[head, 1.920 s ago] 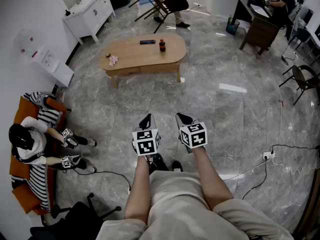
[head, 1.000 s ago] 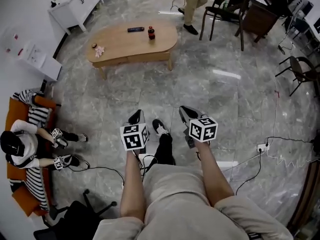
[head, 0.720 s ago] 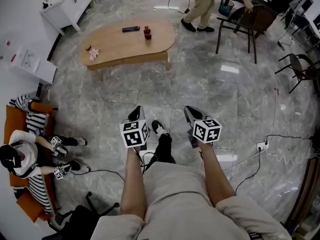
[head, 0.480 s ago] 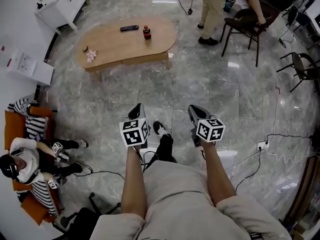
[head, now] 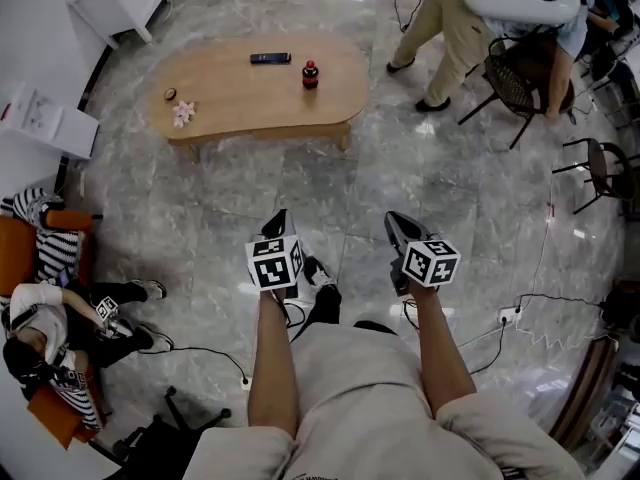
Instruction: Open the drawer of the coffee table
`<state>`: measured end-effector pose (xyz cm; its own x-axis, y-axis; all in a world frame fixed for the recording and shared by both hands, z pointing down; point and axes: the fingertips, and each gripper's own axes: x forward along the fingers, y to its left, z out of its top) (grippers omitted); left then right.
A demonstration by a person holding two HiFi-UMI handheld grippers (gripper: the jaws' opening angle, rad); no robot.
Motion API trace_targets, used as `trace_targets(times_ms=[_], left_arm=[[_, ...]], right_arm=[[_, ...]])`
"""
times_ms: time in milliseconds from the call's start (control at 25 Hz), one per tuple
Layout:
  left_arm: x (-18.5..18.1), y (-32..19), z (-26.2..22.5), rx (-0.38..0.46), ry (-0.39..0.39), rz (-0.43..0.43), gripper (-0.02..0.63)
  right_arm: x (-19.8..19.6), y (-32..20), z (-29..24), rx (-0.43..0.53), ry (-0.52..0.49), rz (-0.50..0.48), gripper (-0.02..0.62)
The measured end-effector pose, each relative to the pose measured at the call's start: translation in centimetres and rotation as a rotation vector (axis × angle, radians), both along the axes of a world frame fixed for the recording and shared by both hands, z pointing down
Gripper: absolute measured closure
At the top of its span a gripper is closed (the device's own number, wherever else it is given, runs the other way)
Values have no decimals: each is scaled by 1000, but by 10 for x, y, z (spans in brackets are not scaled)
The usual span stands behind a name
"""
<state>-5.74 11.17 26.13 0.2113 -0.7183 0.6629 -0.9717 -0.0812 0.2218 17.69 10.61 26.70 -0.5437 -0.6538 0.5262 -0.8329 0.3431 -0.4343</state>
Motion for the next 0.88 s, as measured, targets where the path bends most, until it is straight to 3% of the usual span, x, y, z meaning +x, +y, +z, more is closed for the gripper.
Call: trace_targets(times_ms=[280,600,880], left_arm=[[-42,-51,-3,43,81,-113,595],[-52,-72,1,62,90,-127,595],[-73,-108,3,50,48,-162,595]], right_arm=[[2,-54,0,-6,37,20,580],[17,-94,0,-49,-93,24,580],[14,-151,6,-43,-42,-13,580]])
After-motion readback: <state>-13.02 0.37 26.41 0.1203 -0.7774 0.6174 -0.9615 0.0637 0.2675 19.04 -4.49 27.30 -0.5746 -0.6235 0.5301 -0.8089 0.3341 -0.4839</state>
